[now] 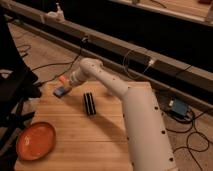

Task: Place the pepper on the white sponge

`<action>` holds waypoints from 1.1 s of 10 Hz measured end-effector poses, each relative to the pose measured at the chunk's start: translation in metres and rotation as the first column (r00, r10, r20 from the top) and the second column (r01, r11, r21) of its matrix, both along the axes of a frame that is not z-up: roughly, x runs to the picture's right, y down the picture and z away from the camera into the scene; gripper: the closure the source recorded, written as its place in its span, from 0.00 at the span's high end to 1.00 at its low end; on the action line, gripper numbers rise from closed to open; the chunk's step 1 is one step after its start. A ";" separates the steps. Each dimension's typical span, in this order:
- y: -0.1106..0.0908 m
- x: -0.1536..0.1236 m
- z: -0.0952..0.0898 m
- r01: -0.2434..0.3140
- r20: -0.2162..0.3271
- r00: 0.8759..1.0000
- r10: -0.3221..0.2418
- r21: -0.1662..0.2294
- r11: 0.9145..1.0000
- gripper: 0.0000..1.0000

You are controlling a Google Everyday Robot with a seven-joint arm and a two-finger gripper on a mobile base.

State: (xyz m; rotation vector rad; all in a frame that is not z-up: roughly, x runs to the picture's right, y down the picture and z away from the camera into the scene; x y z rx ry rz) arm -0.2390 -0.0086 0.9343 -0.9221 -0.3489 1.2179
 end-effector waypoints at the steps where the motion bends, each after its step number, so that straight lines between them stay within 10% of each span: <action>1: 0.005 -0.012 0.008 0.009 0.023 1.000 -0.009 -0.001 1.000 0.00; 8: 0.037 -0.029 0.055 0.016 0.080 0.997 -0.009 -0.079 0.997 0.00; 11: 0.040 -0.034 0.062 0.004 0.090 0.996 0.005 -0.102 0.995 0.24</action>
